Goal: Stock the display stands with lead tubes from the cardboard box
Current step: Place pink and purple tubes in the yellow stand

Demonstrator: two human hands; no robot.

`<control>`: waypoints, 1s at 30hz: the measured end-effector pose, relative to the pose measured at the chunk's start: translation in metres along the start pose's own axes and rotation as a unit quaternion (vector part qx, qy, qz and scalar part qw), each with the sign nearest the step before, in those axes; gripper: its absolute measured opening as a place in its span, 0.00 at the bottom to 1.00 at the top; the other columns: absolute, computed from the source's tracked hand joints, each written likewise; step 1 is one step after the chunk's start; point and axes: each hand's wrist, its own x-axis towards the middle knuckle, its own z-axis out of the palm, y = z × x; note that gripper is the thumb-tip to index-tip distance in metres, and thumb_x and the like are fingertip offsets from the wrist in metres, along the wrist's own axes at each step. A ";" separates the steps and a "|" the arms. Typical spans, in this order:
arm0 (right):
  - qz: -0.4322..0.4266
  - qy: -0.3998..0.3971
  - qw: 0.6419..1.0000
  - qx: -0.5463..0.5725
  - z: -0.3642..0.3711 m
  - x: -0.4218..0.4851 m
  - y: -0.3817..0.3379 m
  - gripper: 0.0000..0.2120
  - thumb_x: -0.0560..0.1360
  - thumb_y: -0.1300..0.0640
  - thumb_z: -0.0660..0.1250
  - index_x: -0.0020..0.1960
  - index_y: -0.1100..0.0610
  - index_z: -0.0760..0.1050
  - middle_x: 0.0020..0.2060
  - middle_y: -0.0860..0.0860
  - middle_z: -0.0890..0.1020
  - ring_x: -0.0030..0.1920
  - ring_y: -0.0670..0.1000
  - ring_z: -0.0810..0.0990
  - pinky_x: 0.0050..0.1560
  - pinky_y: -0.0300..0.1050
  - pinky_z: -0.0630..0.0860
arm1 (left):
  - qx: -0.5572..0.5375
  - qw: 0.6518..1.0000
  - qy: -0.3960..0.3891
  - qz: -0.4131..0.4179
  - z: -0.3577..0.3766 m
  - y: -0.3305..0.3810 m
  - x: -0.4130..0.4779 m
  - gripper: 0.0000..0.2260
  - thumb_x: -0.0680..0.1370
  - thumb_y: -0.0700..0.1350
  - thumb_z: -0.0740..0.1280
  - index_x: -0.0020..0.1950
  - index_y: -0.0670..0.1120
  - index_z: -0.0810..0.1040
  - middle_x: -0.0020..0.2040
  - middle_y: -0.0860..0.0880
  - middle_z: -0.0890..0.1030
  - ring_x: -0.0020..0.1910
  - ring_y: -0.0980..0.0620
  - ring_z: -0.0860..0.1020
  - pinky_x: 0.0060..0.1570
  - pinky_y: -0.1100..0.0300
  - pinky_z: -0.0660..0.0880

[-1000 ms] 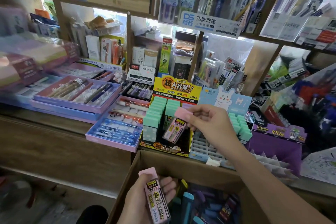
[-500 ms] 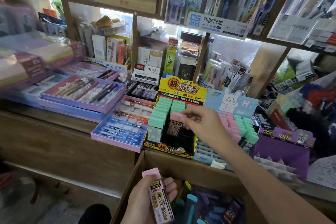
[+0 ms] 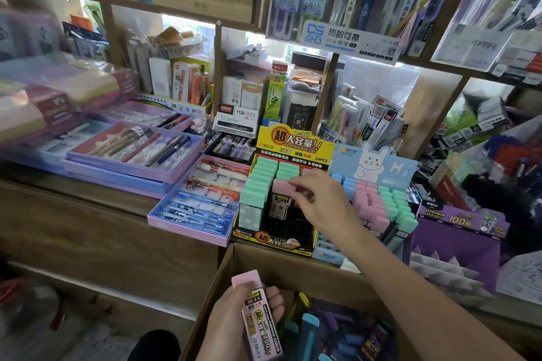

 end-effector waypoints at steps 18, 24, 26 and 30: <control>0.241 -0.147 0.926 0.252 -0.026 -0.152 0.022 0.09 0.77 0.60 0.74 0.51 0.45 0.84 0.42 0.47 0.86 0.38 0.49 0.86 0.36 0.36 0.79 | 0.034 0.988 -0.035 0.147 -0.013 -0.022 0.015 0.10 0.78 0.38 0.69 0.54 0.32 0.81 0.48 0.28 0.83 0.44 0.32 0.85 0.44 0.44 0.82; 0.319 -0.331 0.866 0.197 -0.009 -0.184 0.055 0.08 0.75 0.53 0.76 0.53 0.45 0.83 0.47 0.48 0.86 0.47 0.44 0.86 0.50 0.40 0.82 | 0.111 0.975 -0.045 0.189 -0.009 -0.024 0.007 0.08 0.70 0.45 0.74 0.44 0.41 0.87 0.43 0.33 0.85 0.36 0.38 0.85 0.39 0.49 0.82; 0.324 -0.349 0.863 0.167 -0.005 -0.186 0.065 0.06 0.76 0.51 0.75 0.53 0.46 0.82 0.47 0.48 0.85 0.44 0.44 0.85 0.44 0.39 0.80 | 0.140 0.969 -0.044 0.201 -0.007 -0.023 0.003 0.11 0.67 0.48 0.75 0.46 0.46 0.88 0.40 0.37 0.85 0.36 0.41 0.84 0.41 0.48 0.81; 0.354 -0.330 0.865 0.135 -0.003 -0.188 0.081 0.05 0.77 0.51 0.74 0.52 0.48 0.80 0.45 0.48 0.84 0.37 0.42 0.83 0.35 0.36 0.75 | 0.195 0.948 -0.037 0.250 -0.004 -0.014 -0.003 0.09 0.71 0.49 0.74 0.50 0.51 0.87 0.46 0.40 0.86 0.45 0.40 0.85 0.50 0.42 0.81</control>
